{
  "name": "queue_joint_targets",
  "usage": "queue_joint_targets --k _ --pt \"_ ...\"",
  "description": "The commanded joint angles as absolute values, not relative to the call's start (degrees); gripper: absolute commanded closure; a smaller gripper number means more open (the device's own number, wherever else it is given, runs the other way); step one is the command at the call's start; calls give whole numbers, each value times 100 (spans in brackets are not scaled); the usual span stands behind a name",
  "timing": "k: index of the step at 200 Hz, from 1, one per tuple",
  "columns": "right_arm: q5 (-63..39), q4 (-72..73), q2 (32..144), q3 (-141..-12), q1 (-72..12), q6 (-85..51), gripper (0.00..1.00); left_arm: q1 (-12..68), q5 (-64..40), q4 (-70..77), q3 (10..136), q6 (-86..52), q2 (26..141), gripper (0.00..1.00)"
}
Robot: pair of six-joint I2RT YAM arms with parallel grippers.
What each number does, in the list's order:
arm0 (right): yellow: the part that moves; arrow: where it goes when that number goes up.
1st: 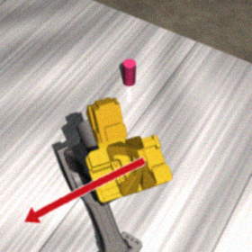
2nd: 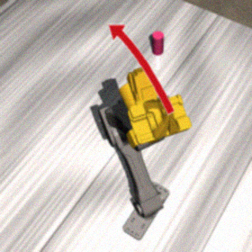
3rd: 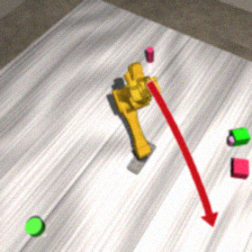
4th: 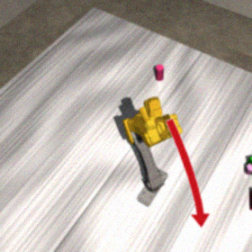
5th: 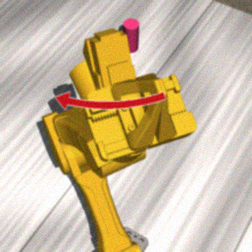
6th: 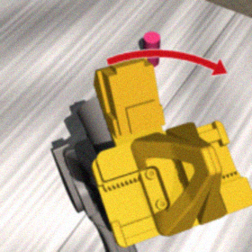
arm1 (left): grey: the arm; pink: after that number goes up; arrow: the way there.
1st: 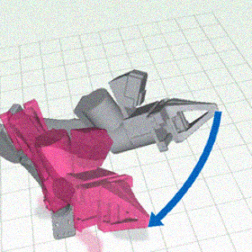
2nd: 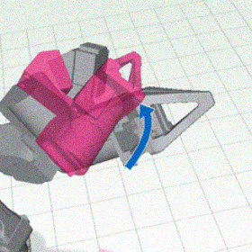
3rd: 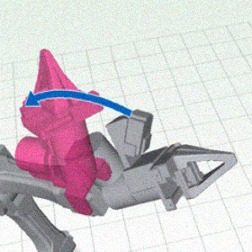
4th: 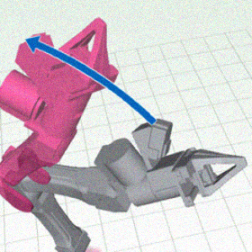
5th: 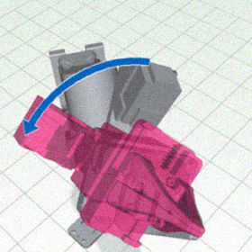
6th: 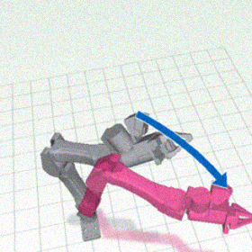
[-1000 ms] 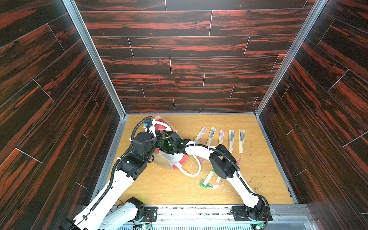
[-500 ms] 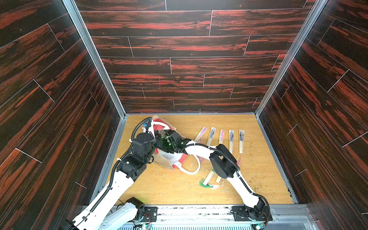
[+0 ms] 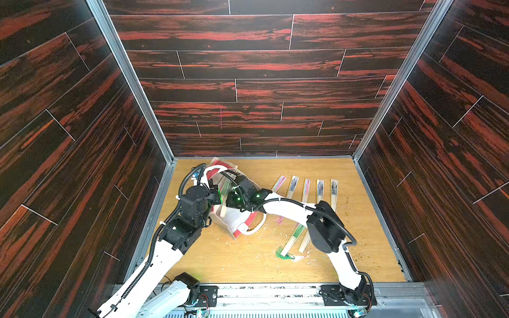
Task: Take out the folding fans from the tote bags
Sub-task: Pick up the folding fan from the canvas bag, then place the folding fan at the center of the board.
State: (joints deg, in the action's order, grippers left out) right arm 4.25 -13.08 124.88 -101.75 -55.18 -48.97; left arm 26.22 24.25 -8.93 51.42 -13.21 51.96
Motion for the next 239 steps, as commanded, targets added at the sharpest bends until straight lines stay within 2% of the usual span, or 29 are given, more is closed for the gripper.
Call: queue_joint_targets --k 1,91,239 --pt "964 -1444 11837 -10029 -5637 -4344 100 2610 2669 -688 5058 -1414 5080 100" --pt "1349 -1315 10884 -9291 -6008 -3242 100 2610 2798 -671 5149 -1485 5171 100" --pt "753 -711 8375 -7048 -6196 -2786 100 2610 3304 -834 5537 -1781 5426 100"
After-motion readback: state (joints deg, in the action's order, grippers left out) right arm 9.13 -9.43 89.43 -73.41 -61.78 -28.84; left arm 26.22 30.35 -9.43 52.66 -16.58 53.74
